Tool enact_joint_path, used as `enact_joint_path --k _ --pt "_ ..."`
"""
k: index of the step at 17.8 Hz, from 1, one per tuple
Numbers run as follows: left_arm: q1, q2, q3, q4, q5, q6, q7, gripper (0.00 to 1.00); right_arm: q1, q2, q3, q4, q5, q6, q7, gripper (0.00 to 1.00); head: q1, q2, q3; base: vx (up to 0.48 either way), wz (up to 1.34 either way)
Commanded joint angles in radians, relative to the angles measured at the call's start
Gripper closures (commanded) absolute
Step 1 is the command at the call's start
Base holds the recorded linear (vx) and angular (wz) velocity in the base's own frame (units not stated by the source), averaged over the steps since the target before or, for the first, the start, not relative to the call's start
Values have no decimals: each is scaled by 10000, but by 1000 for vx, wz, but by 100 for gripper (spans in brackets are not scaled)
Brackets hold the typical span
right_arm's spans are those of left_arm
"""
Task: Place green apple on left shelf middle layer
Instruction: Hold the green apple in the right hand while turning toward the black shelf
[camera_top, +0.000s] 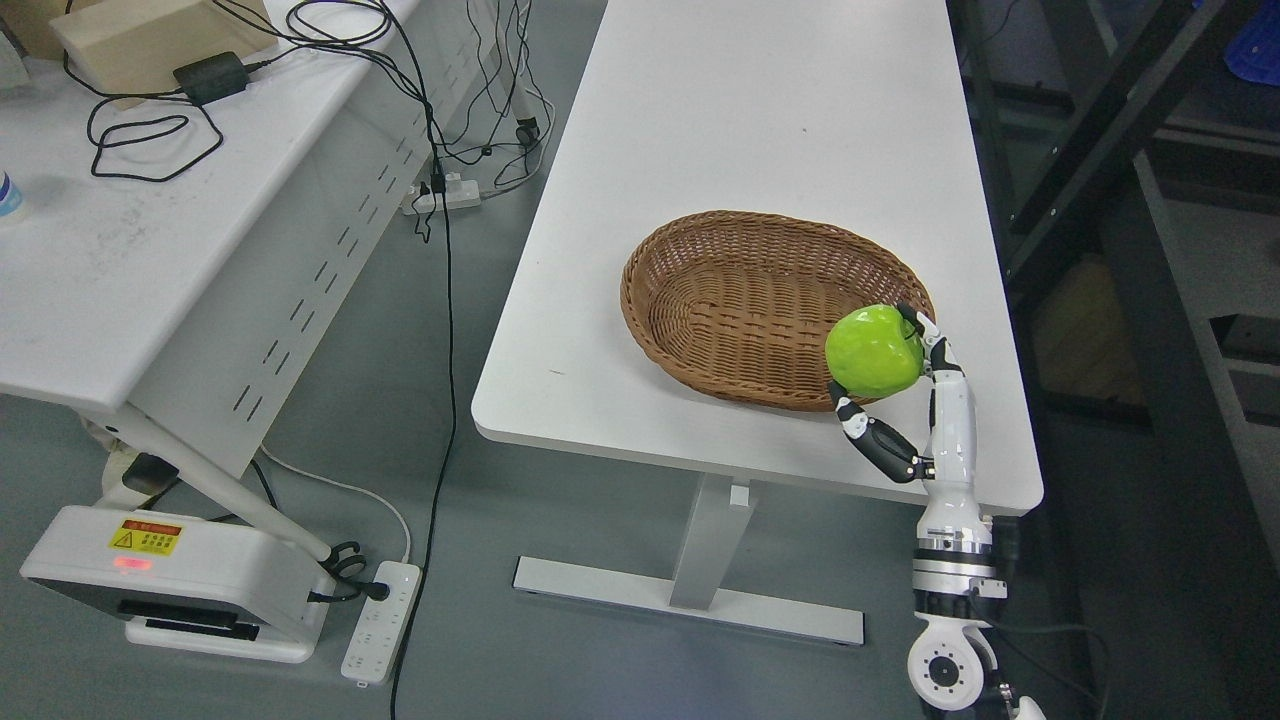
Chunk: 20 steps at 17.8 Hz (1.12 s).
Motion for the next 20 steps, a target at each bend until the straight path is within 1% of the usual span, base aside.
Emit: enact_joint_path --k 1,3,5,6,20 --pt "0 175 -28 0 0 -35 0 0 458 214 -195 -741 -111 -117 121 100 0 0 0 -242 -86" --pt "0 175 2 0 0 -35 0 0 412 183 -180 -680 -81 -41 289 100 0 0 0 -242 -28" --pt "0 175 2 0 0 -19 0 0 458 152 80 -588 -35 -25 1007 99 0 0 0 -254 88" --pt "0 175 2 0 0 -34 0 0 504 152 127 -542 -35 -25 1163 99 0 0 0 -244 133" --pt "0 175 2 0 0 -35 0 0 642 75 50 -342 -65 -25 1180 99 0 0 0 -287 -105"
